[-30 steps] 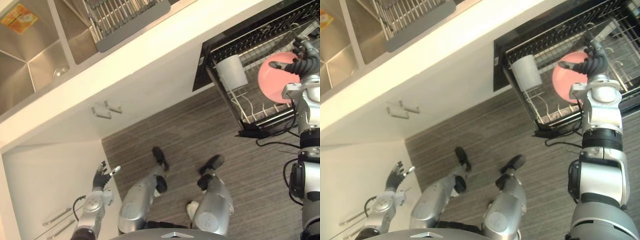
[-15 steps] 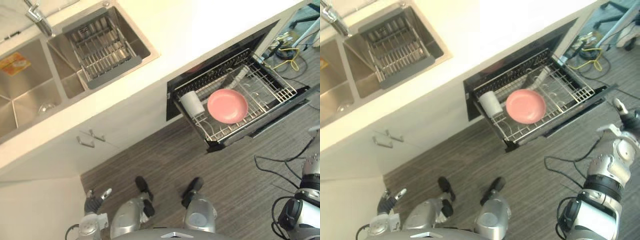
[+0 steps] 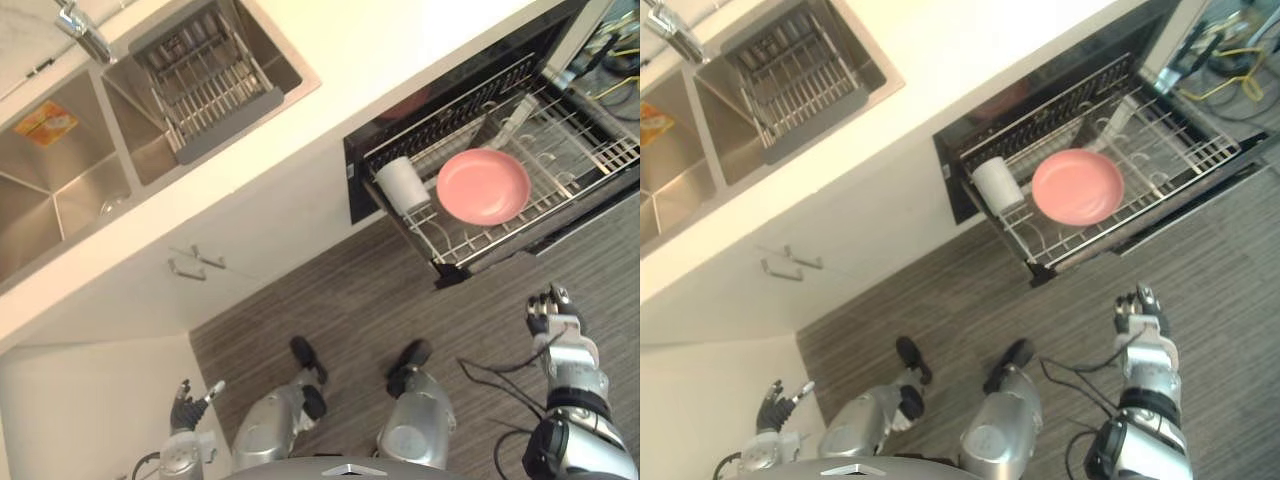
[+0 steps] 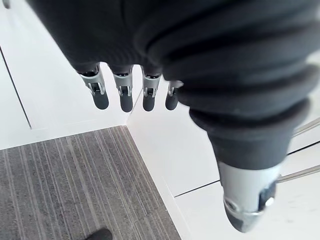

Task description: Walk over to the sink, pick up the cup, carry it to the dishwasher, place the cup inside the dishwasher, then close the dishwasher door

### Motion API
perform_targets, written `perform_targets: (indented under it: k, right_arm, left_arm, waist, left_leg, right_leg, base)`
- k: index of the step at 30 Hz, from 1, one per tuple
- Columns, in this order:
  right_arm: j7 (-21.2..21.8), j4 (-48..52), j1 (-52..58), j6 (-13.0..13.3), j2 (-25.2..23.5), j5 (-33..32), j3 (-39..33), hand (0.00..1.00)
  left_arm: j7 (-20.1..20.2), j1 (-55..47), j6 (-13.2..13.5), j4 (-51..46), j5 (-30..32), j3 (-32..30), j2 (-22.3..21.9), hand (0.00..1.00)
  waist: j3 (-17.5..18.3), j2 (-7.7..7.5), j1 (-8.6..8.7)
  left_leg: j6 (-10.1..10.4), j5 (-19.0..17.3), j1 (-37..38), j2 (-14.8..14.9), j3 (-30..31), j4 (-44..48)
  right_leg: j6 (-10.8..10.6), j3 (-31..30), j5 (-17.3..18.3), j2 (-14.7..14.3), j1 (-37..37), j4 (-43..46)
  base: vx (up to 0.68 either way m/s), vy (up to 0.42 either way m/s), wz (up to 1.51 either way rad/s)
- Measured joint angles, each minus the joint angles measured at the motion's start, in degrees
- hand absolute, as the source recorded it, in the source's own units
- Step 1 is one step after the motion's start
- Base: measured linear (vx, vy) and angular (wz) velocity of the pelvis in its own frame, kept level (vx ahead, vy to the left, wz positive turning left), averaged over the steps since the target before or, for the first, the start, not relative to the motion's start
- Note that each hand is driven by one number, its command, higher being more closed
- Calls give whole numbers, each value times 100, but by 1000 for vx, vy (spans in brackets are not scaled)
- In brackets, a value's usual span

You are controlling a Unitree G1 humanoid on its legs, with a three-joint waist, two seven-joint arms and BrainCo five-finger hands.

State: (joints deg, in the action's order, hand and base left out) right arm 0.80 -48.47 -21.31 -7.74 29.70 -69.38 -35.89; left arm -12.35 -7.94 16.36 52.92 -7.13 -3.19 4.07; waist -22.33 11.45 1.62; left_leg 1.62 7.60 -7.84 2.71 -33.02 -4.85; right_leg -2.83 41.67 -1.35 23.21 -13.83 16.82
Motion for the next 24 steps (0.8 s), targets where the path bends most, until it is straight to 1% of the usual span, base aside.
perform_targets:
  k: [1,2,4,5,6,7,8,9,10,11,12,13,14,15,16,17,19,20,21,23,24]
  right_arm:
    - [22,-45,-248,1,78,5,163,100]
    - [18,-161,-525,21,169,-1,293,100]
    - [-12,-438,-750,176,364,59,317,100]
    - [-9,-451,-811,240,516,247,439,100]
    - [-14,-451,-889,261,563,318,451,100]
    - [-75,-507,-1084,285,729,525,558,100]
    - [-128,-643,-1313,299,946,778,724,100]
    - [-164,-676,-1436,305,1042,913,812,100]
    - [-300,-705,-1711,285,1209,1207,1010,100]
    - [-348,-744,-1859,277,1275,1315,1113,100]
    - [-443,-887,-2158,264,1424,1491,1292,100]
    - [-539,-991,-2407,220,1506,1693,1497,100]
    - [-570,-1076,-2516,185,1532,1773,1619,100]
    - [-660,-1172,-2701,133,1613,1962,1776,100]
    - [-678,-1174,-2906,116,1672,2189,1969,100]
    - [-685,-1174,-3016,106,1700,2294,2068,100]
    - [-711,-1204,-3428,98,1784,2722,2423,100]
    - [-773,-1306,-3755,113,1814,3023,2661,100]
    - [-788,-1393,-3891,118,1821,3203,2706,100]
    - [-1054,-1542,-4285,151,1819,3799,2969,100]
    - [-1196,-1570,-4451,166,1818,4085,3104,0]
  left_arm:
    - [-5,18,0,-3,-2,103,0,0]
    - [-3,52,-1,-13,-2,171,-19,0]
    - [1,56,0,-63,-1,240,-23,0]
    - [1,57,-2,-71,-2,242,-23,0]
    - [2,57,-9,-68,-3,245,-23,0]
    - [7,59,-17,-98,-4,319,-24,0]
    - [16,55,-25,-206,-4,347,-64,0]
    - [19,55,-25,-257,-4,350,-89,0]
    - [33,62,-19,-327,-3,384,-119,0]
    - [37,62,-13,-354,-3,429,-122,0]
    - [49,58,-14,-411,-2,519,-128,0]
    - [60,23,-14,-435,-2,566,-135,0]
    - [62,20,-16,-439,-2,565,-134,0]
    - [75,16,-16,-442,-2,569,-134,0]
    - [121,-2,-16,-446,-2,578,-134,0]
    - [143,-12,-16,-448,-2,589,-134,0]
    - [187,-61,-15,-465,-3,649,-135,0]
    - [249,-80,-15,-476,-4,681,-134,0]
    - [273,-86,-15,-489,-5,687,-134,0]
    - [291,-87,-2,-506,-40,761,-131,0]
    - [333,-88,-2,-507,-55,791,-132,0]
  waist:
    - [-43,42,-34]
    - [-93,85,-62]
    - [-113,123,-94]
    - [-119,133,-117]
    - [-119,134,-109]
    - [-141,179,-112]
    - [-171,251,-115]
    - [-188,292,-117]
    - [-203,396,-123]
    - [-208,448,-133]
    - [-220,540,-183]
    - [-177,598,-241]
    - [-173,602,-294]
    - [-170,606,-412]
    - [-168,610,-464]
    - [-168,610,-477]
    - [-165,614,-532]
    - [-163,617,-652]
    - [-160,620,-692]
    - [-139,649,-813]
    - [-123,669,-861]
  left_leg:
    - [-3,18,-53,-31,23,0]
    - [-62,55,-96,-63,90,1]
    - [-109,89,-186,-121,210,2]
    - [-194,148,-276,-171,300,4]
    - [-223,168,-313,-193,324,6]
    - [-244,183,-352,-238,359,34]
    - [-276,205,-371,-293,448,34]
    - [-290,215,-380,-319,497,33]
    - [-299,221,-426,-356,590,25]
    - [-306,227,-452,-377,635,9]
    - [-292,244,-482,-415,700,2]
    - [-252,273,-541,-443,822,1]
    - [-232,287,-548,-444,849,1]
    - [-231,288,-575,-453,965,1]
    - [-230,289,-638,-455,1050,1]
    - [-227,291,-671,-472,1105,1]
    - [-183,324,-760,-532,1217,1]
    - [-142,357,-776,-574,1274,1]
    - [-121,374,-788,-585,1289,1]
    - [-129,392,-867,-635,1432,2]
    - [-128,392,-912,-637,1450,3]
  right_leg:
    - [-4,20,11,55,-58,67]
    - [-4,64,14,109,-70,134]
    - [-17,154,45,219,-113,261]
    - [-25,184,67,305,-188,394]
    - [-25,208,67,347,-218,446]
    - [-21,281,72,426,-232,518]
    - [-31,319,98,487,-229,600]
    - [-37,334,118,536,-228,650]
    - [-14,417,177,613,-223,739]
    - [-21,464,200,661,-224,781]
    - [-31,514,293,751,-230,878]
    - [-24,610,334,828,-235,961]
    - [-17,630,354,857,-233,1000]
    - [0,677,395,876,-226,1065]
    - [18,786,437,911,-217,1129]
    - [21,838,463,946,-217,1177]
    - [29,982,546,1095,-216,1357]
    - [30,1039,592,1187,-206,1463]
    - [30,1075,607,1215,-194,1490]
    - [14,1201,653,1292,-165,1579]
    - [12,1279,661,1309,-151,1590]
  base:
    - [37,-62,20]
    - [39,-47,25]
    - [54,-47,35]
    - [66,-47,33]
    - [66,-37,27]
    - [55,-21,26]
    - [42,-13,29]
    - [11,-4,37]
    - [-25,3,32]
    - [-52,13,41]
    - [-68,19,41]
    - [-55,22,37]
    - [-45,10,31]
    - [-38,3,31]
    - [-38,-6,36]
    - [-31,-1,47]
    - [-23,15,44]
    - [-17,26,31]
    - [-15,31,34]
    - [-6,29,35]
    - [9,20,31]
